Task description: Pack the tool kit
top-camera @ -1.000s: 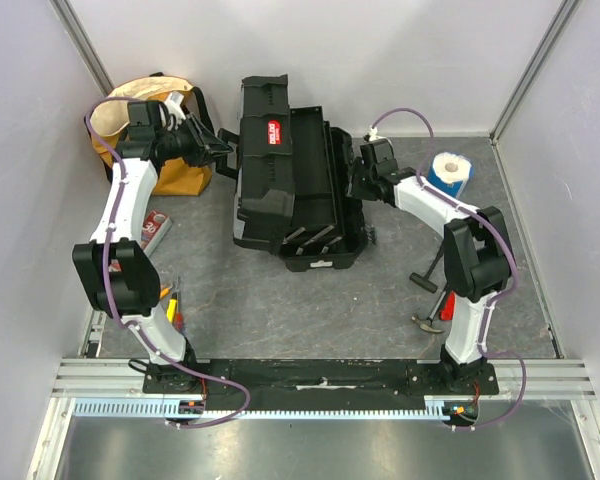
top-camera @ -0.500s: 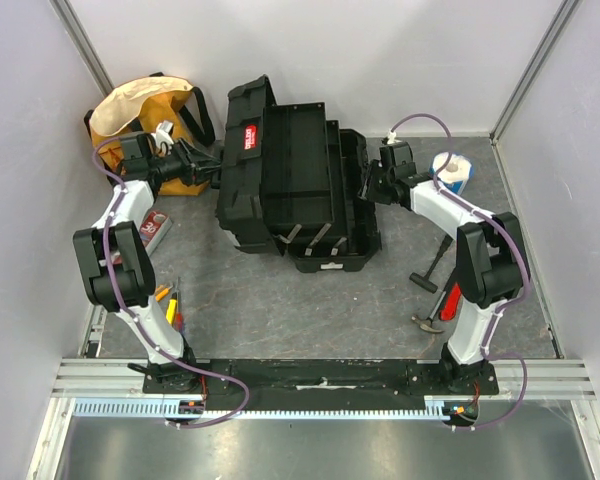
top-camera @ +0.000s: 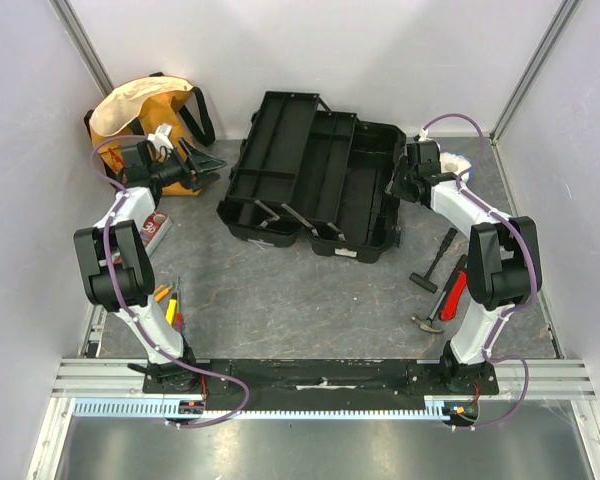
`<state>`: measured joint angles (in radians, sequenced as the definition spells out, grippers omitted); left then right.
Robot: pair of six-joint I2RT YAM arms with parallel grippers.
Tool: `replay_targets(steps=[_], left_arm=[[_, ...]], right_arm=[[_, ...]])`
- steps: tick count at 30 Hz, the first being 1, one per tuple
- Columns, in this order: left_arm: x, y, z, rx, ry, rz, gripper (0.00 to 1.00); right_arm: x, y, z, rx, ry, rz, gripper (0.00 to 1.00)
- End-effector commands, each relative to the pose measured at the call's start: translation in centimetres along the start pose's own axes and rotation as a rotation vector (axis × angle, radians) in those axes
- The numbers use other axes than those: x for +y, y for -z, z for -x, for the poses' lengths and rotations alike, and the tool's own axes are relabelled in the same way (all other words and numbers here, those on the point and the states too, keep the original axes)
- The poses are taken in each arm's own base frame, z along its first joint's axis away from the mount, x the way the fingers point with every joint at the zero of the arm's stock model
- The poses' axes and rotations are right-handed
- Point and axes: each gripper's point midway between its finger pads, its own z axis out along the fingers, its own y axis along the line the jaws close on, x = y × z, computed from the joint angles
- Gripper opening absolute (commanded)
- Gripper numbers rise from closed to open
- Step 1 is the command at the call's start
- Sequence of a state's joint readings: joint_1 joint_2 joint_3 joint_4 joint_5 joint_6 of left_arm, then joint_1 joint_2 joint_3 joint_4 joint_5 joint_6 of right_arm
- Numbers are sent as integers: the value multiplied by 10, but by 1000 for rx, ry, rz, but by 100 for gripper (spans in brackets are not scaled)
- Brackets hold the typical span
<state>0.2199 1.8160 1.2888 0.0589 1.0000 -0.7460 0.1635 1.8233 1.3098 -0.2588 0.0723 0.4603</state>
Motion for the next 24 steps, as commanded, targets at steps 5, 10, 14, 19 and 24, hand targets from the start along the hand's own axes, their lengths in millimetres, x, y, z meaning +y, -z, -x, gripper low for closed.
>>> replay_targets(steps=[5, 10, 14, 19, 24], left_arm=[[18, -15, -9, -3, -115, 107, 70], [41, -9, -4, -51, -175, 298, 69], [46, -4, -1, -74, -188, 369, 68], [28, 5, 11, -121, -228, 372, 69], [-12, 13, 22, -151, -273, 310, 70]], right_arm=[[-32, -15, -27, 79, 41, -95, 38], [-15, -19, -21, 84, 61, -11, 38], [-10, -6, -2, 39, 35, -14, 41], [-3, 24, 36, -55, 4, -31, 56], [-6, 66, 76, -177, -41, -67, 73]])
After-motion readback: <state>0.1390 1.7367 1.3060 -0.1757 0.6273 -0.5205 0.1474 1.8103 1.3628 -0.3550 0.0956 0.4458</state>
